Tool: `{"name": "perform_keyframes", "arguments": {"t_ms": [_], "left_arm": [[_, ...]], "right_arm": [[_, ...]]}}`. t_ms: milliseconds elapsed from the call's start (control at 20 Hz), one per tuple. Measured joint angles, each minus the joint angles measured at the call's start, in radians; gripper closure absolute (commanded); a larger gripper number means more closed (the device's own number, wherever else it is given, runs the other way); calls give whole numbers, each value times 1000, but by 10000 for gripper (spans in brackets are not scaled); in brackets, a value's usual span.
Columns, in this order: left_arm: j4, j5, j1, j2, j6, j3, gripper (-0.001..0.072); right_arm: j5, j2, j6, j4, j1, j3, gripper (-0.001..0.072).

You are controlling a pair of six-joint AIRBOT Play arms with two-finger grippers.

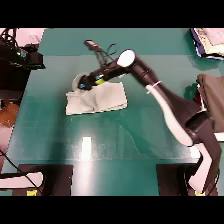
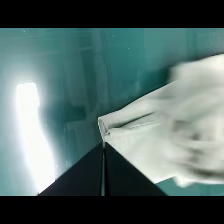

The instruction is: Fold the shirts.

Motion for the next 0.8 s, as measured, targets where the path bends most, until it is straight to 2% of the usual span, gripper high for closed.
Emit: {"name": "perform_keyframes", "arguments": {"t_ms": [100, 200, 450, 500, 550, 800], "left_arm": [[3, -15, 10, 8, 0, 0, 683], [2, -31, 13, 14, 3, 0, 683], [-6, -63, 17, 17, 13, 0, 683], [-7, -66, 17, 18, 14, 0, 683], [-9, -67, 17, 18, 15, 0, 683], [-34, -74, 18, 18, 16, 0, 683]], "right_arm": [[-56, -4, -55, 29, 38, -6, 208], [-88, 40, -80, 32, 36, -72, 275], [-23, 202, -29, -90, -97, -293, 263], [1, 232, -10, -117, -141, -339, 171], [23, 256, 6, -135, -186, -380, 8], [111, 317, 83, -178, -393, -565, 5]]}}
